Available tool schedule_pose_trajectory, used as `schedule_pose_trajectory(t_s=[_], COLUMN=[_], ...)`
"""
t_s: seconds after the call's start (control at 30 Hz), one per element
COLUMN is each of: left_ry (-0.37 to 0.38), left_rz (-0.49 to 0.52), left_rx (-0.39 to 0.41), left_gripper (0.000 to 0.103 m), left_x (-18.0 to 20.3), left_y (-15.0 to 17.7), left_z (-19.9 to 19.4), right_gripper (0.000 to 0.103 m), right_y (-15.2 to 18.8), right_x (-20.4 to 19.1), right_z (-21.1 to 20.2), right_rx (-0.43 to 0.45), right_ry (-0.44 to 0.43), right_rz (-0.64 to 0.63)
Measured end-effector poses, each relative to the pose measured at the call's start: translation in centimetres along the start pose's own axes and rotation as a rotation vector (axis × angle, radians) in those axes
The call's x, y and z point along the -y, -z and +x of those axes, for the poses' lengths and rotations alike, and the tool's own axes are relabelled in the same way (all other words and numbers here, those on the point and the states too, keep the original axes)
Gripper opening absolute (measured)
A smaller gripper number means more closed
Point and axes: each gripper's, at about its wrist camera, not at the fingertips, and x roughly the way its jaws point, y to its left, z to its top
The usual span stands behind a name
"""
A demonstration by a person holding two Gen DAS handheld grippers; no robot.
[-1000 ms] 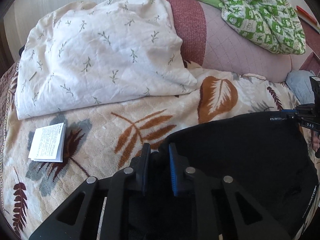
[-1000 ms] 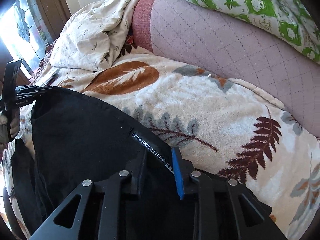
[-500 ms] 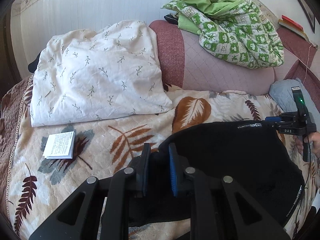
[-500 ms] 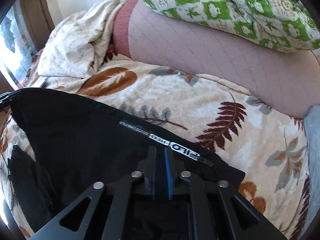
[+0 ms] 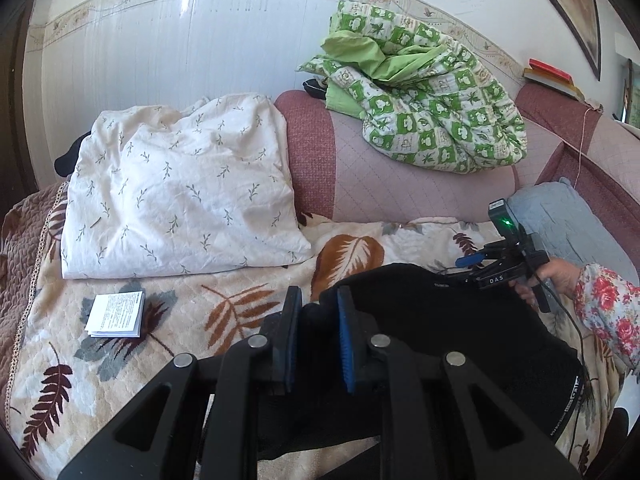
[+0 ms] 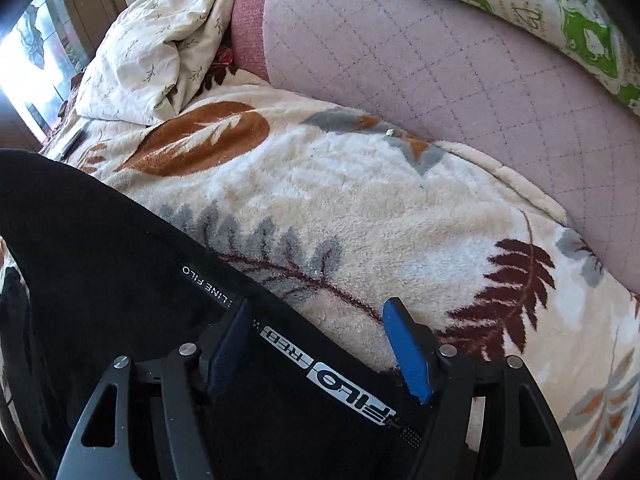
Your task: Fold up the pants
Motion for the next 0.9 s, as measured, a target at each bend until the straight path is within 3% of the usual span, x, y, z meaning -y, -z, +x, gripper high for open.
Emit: schedule_pose_trajectory(t_s=[0.13, 0.27, 0.37, 0.43, 0.57, 0.9], left_ry=[0.002, 0.007, 0.006, -0.008, -0.049, -0.094], left_rz=[0.007, 0.005, 0.004, 0.006, 0.000, -0.006], left_rx=[0.016, 0.029, 0.033, 0.026, 0.012, 0.005], left_gripper=[0.017, 0.017, 0.017, 0.017, 0.017, 0.017], left_x=[0.6, 0.8, 1.0, 1.0, 0.6, 1.1], left_y=[-0.2, -0.3, -0.2, 0.0, 0.4, 2.6], left_z=[-0.5, -1.3, -1.6, -1.5, -1.3, -4.1], right_gripper=[0.073, 0.059, 0.058, 0.052, 0.009, 0.005], right_y=[0.0, 0.5, 0.9, 0.9, 1.1, 3.8], right_x=[-0.1, -0.4, -1.1, -1.2, -1.7, -4.7], right_z=[0.1, -0.5, -0.5, -0.5, -1.4, -8.2], right_rx=[-0.017, -0.056, -0.066, -0.068, -0.063, 0.032], right_ry=[-0.027, -0.099, -0.083, -0.083, -0.093, 0.022], right_rz=[-0.034, -0.067, -0.103, -0.095, -0.091, -0.084])
